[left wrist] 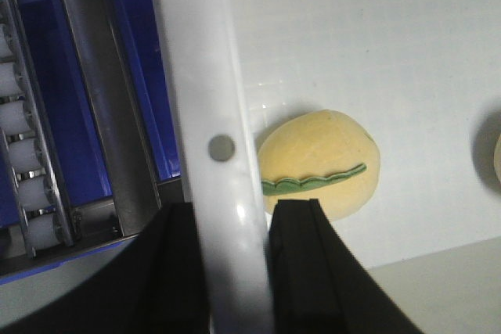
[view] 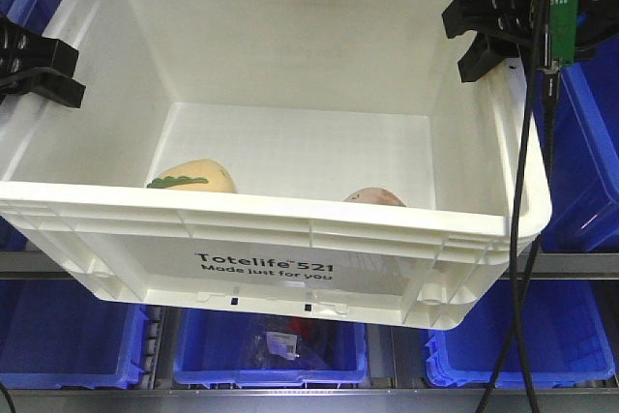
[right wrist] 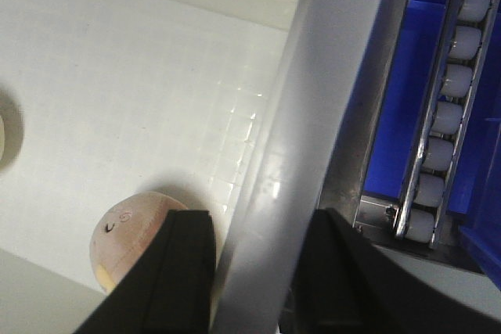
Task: Place moving items into box and shelve
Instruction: 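Hold the tote steady above the roller shelf slot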
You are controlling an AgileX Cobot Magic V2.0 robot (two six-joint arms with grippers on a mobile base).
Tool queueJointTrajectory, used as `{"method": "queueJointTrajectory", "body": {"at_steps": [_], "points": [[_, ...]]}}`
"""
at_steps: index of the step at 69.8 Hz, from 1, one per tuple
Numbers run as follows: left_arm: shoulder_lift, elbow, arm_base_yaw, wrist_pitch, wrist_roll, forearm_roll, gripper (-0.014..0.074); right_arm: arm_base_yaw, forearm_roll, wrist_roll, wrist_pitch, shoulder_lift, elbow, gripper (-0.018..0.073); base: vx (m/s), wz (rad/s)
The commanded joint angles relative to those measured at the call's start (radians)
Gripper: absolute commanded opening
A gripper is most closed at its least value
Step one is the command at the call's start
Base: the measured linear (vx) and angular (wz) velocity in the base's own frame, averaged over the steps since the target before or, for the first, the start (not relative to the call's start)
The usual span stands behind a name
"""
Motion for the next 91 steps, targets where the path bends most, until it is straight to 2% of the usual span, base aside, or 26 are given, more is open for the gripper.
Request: {"method": "queueJointTrajectory", "body": {"at_steps": [1, 91], "points": [[-0.039, -0.047, -0.008, -0.090, 0.010, -0.075, -0.0017, 0.000, 0.045, -0.030, -0.077, -0.045, -0.046, -0.0012, 0.00, 0.00], [-0.039, -0.047, -0.008, -0.089, 0.010, -0.075, -0.0017, 0.000, 0.045, -0.029, -0.076, -0.045, -0.046, -0.0012, 0.00, 0.00]]}}
